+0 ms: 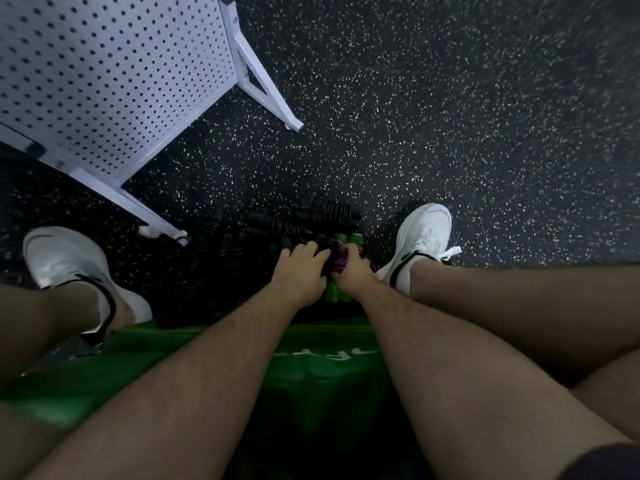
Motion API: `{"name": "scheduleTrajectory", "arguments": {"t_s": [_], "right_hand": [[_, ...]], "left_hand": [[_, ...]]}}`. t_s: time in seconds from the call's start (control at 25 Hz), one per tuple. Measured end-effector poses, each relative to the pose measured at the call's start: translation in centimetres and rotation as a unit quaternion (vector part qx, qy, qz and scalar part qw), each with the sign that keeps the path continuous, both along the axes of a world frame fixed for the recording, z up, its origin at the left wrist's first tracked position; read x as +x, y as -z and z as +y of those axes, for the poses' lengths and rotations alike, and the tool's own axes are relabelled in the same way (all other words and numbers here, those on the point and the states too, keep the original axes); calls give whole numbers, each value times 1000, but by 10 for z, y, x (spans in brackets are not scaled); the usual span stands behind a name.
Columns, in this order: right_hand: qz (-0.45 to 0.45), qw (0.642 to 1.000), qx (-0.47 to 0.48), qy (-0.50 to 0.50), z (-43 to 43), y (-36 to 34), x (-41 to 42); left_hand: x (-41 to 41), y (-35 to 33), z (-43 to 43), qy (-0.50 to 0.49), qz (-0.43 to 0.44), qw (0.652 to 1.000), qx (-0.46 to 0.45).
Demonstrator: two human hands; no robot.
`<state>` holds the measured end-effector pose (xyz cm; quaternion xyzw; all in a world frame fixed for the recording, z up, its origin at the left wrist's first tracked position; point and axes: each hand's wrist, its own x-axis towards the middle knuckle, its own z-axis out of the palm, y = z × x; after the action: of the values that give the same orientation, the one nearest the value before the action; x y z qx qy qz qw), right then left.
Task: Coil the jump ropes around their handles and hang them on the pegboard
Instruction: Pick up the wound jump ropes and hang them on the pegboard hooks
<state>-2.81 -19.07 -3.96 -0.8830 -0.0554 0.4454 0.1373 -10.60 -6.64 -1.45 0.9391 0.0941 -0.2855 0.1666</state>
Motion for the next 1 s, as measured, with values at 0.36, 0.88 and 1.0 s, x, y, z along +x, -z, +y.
{"name": "scheduleTrajectory", "arguments": {"t_s": [0.36, 0.88, 1.0], "right_hand": [[-121, 992, 16, -22, -13, -38, 6], [-316, 850, 421, -6, 78, -303, 77], [-336, 799, 499, -15, 116, -379, 93]], "left_hand": [[5, -17, -2, -49, -16, 997, -52], [53, -255, 69, -180, -397, 880, -187], [62, -328, 100, -141, -463, 868, -114]]}}
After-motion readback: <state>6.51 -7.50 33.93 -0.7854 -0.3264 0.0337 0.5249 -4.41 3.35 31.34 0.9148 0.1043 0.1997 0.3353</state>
